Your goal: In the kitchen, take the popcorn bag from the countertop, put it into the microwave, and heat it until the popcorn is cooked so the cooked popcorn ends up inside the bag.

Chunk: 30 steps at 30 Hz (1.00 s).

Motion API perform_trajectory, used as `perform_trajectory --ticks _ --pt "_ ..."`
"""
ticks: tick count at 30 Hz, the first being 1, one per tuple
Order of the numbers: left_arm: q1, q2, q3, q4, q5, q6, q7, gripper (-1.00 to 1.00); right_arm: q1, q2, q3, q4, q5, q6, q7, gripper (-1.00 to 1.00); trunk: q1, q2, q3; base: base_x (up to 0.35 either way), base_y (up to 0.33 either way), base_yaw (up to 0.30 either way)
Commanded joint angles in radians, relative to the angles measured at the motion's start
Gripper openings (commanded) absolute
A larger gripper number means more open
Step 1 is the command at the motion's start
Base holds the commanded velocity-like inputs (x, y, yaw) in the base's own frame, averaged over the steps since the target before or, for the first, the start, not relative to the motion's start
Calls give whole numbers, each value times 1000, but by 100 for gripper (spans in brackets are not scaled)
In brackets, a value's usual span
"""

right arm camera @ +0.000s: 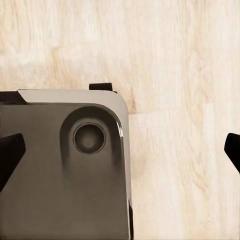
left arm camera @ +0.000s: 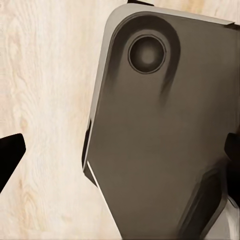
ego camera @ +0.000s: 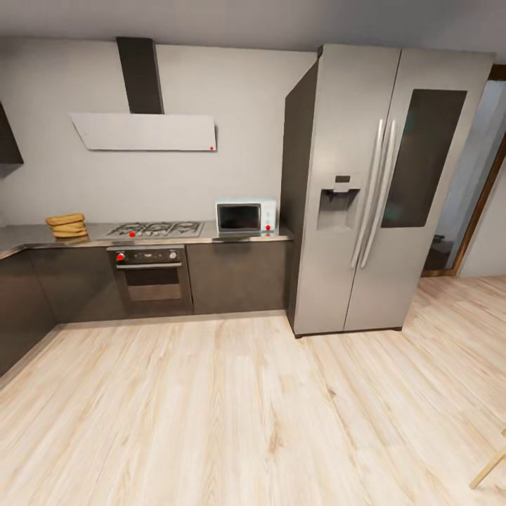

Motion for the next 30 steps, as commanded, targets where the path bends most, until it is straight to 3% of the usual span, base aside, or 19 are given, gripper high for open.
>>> perform_trajectory --ticks 1,30 --pt "0 0 4 -1 0 0 0 100 -1 0 -5 1 -1 -5 0 100 -4 7 2 0 0 0" --pt "0 -2 4 -2 0 0 0 100 -1 2 -3 0 -1 -6 0 100 -115 210 93 0 0 0"
